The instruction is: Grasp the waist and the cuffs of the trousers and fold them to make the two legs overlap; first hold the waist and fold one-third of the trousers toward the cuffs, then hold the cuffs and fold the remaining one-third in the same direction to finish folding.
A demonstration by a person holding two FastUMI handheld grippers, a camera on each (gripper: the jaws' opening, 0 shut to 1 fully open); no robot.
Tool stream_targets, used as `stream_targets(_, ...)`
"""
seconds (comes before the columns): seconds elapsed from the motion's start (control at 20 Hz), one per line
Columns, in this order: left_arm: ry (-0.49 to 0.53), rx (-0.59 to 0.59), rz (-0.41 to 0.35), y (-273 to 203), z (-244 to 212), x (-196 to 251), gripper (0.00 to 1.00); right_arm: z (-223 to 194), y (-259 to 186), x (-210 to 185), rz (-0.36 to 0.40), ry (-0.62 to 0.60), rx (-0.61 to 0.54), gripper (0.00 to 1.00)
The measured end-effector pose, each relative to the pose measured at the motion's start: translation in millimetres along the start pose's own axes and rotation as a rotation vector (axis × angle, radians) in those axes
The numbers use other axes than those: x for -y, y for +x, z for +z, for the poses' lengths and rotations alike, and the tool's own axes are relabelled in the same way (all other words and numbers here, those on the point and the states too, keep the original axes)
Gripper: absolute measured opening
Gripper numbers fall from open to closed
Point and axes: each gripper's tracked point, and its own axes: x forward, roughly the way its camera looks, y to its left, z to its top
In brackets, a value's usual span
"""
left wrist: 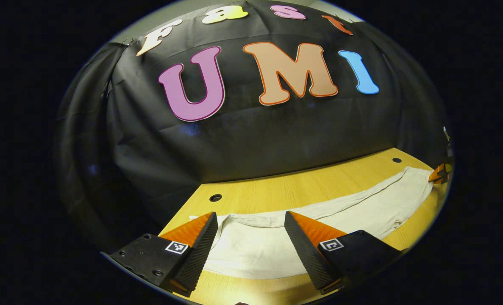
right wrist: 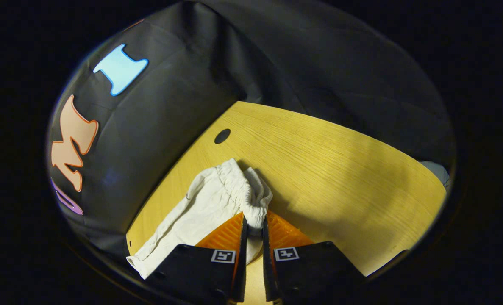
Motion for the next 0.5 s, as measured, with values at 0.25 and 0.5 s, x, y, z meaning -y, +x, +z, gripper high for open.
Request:
stream_targets(0.25, -0.013, 0.022, -0.016, 3.7, 9.2, -13.0, 0.96, 24.9, -36.6, -32.3, 0.078, -0.013, 0.049, 0.19)
stream_targets(0.5, -0.014, 0.043, -0.022, 2.1, 9.2, -38.0, 0.96, 26.2, -66.0, -70.5, 0.152, -0.05, 0.085, 0.19)
